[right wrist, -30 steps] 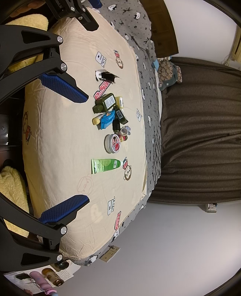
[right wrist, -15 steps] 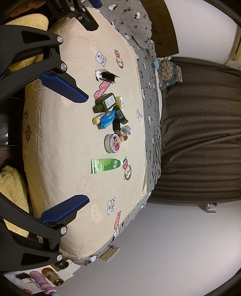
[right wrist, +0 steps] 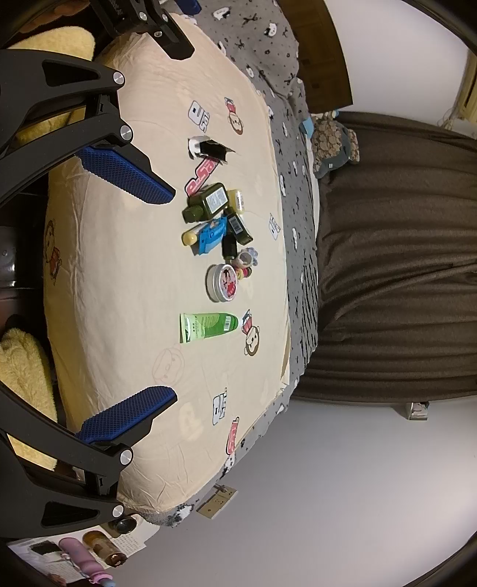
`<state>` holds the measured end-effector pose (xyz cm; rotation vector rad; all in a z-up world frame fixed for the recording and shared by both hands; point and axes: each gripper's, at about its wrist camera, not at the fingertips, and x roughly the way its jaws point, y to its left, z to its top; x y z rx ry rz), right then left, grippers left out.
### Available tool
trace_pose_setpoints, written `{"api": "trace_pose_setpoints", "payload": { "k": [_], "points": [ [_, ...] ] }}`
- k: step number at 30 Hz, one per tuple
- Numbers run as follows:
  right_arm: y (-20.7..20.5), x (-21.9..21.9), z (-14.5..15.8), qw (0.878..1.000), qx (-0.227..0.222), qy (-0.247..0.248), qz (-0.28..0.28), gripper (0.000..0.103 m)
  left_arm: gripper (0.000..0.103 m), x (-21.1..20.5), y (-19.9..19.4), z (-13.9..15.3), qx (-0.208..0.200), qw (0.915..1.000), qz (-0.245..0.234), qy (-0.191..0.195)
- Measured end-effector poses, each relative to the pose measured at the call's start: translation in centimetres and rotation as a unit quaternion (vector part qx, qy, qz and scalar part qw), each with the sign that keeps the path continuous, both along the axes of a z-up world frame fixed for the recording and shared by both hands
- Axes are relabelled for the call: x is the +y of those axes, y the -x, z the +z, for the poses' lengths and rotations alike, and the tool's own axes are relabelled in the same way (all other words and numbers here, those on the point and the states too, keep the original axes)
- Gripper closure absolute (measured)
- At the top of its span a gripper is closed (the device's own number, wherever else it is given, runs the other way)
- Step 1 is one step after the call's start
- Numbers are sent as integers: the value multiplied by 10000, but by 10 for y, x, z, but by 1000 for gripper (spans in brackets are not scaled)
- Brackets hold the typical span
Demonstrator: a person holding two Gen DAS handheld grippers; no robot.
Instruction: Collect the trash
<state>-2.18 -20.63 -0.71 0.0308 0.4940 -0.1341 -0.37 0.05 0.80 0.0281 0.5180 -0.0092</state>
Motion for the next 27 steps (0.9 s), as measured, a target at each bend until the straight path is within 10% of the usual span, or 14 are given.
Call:
{"api": "trace_pose_setpoints", "payload": {
  "k": [27],
  "points": [
    [-72,-43,-50,9998,212,8,-48,3,8,26,-90,-55,497,9985,148,-145]
  ]
}}
